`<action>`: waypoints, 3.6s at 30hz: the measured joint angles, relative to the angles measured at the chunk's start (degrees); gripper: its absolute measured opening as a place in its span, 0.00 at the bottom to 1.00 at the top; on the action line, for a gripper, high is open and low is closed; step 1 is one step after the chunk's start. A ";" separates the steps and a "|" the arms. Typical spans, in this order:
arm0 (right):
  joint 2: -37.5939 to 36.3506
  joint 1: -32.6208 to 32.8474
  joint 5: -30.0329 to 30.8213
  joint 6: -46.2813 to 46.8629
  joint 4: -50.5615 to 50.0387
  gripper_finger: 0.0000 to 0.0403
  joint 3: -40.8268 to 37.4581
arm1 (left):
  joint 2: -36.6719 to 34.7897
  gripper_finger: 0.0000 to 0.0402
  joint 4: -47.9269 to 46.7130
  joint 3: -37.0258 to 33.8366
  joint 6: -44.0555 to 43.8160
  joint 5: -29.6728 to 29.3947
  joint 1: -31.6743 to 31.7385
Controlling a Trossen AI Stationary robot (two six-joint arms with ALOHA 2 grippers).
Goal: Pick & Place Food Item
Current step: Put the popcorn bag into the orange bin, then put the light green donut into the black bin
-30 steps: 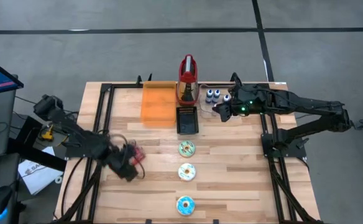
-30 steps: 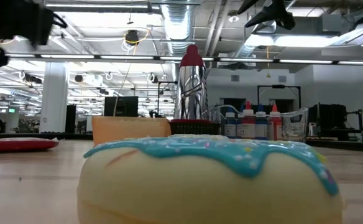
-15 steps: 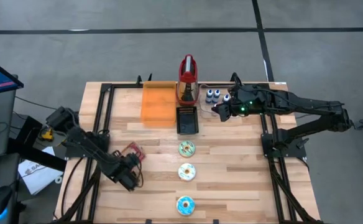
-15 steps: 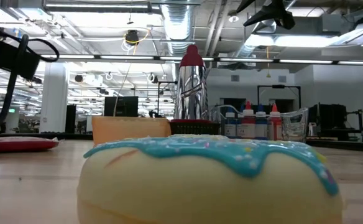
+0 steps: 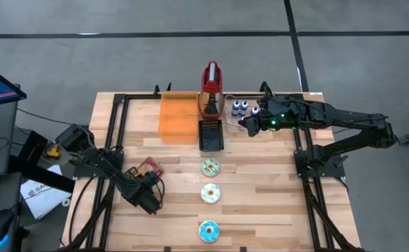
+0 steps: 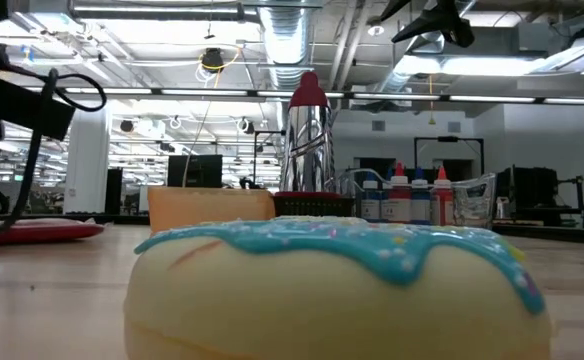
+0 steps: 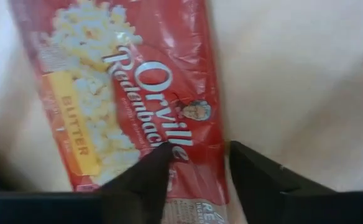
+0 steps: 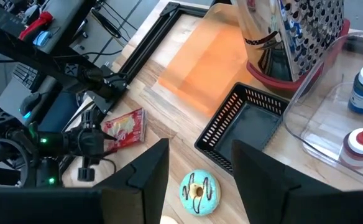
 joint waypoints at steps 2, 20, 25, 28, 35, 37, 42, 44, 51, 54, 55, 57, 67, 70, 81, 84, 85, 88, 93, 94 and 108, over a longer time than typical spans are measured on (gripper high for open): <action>0.00 0.15 0.00 0.02 0.00 0.41 0.00 | -0.58 0.28 -1.01 -0.24 0.02 -1.76 0.02; 0.00 4.39 3.09 1.10 0.87 0.41 0.00 | -29.76 0.00 8.00 -0.27 9.00 -24.70 3.44; 0.00 5.69 5.43 1.07 2.19 0.41 0.00 | -31.91 0.00 8.98 2.69 19.14 -29.28 15.69; 0.00 5.69 5.96 1.06 2.21 0.41 0.00 | -30.67 0.00 10.94 5.19 24.57 -26.00 27.54; 0.00 5.66 6.53 0.89 2.19 0.41 0.00 | -26.49 0.00 23.36 6.83 25.73 -17.30 48.73; 0.00 5.60 7.44 0.84 2.21 0.41 0.00 | -24.64 0.00 24.65 6.85 25.75 -15.63 53.13; 0.00 5.58 7.72 0.06 2.40 0.41 0.00 | -17.47 0.00 28.20 6.85 28.25 -6.70 60.59; 0.00 5.58 7.72 -0.04 2.38 0.41 0.00 | -14.44 0.00 29.58 6.83 28.79 -4.81 61.95; 0.00 5.58 7.72 0.24 2.49 0.41 0.00 | -8.17 0.01 31.35 6.83 30.90 -2.43 64.31; 0.00 5.58 7.72 0.26 2.45 0.41 0.00 | -7.96 0.05 33.73 6.83 34.33 -2.39 64.24; 0.00 5.58 7.72 0.28 2.47 0.41 0.00 | -8.15 0.07 34.49 6.83 35.33 -2.36 64.29; 0.00 5.58 7.72 0.33 2.43 0.41 0.00 | -8.87 0.12 36.48 6.83 36.71 -2.34 64.50; 0.00 6.83 7.62 1.66 0.25 0.41 0.00 | -17.55 0.39 36.39 6.85 40.47 -5.02 67.00; 0.20 8.88 7.55 4.55 -3.53 0.41 -0.53 | -23.06 0.43 37.35 6.85 44.92 -4.96 66.85; 0.72 21.54 7.37 25.14 16.20 0.41 -17.11 | -42.38 0.41 38.16 3.97 52.44 25.33 62.62; 2.72 23.88 7.32 31.66 16.56 0.41 -20.80 | -46.78 0.40 38.04 1.61 52.68 25.55 57.07; 3.75 24.21 7.39 33.25 17.07 0.41 -21.24 | -48.05 0.40 38.01 0.77 52.63 25.01 54.95; 7.26 24.82 7.48 34.72 22.10 0.41 -21.19 | -51.24 0.40 37.91 -1.75 51.02 20.69 48.47; 13.48 24.95 8.68 29.90 28.65 0.41 -16.14 | -53.07 0.40 37.82 -6.25 49.37 10.76 35.97; 14.42 25.21 9.04 28.80 27.77 0.41 -14.90 | -52.48 0.40 37.41 -7.34 49.38 8.69 33.15; 9.71 29.90 19.58 27.50 5.87 0.41 -5.18 | -21.60 0.54 59.04 -11.75 40.44 -12.08 18.93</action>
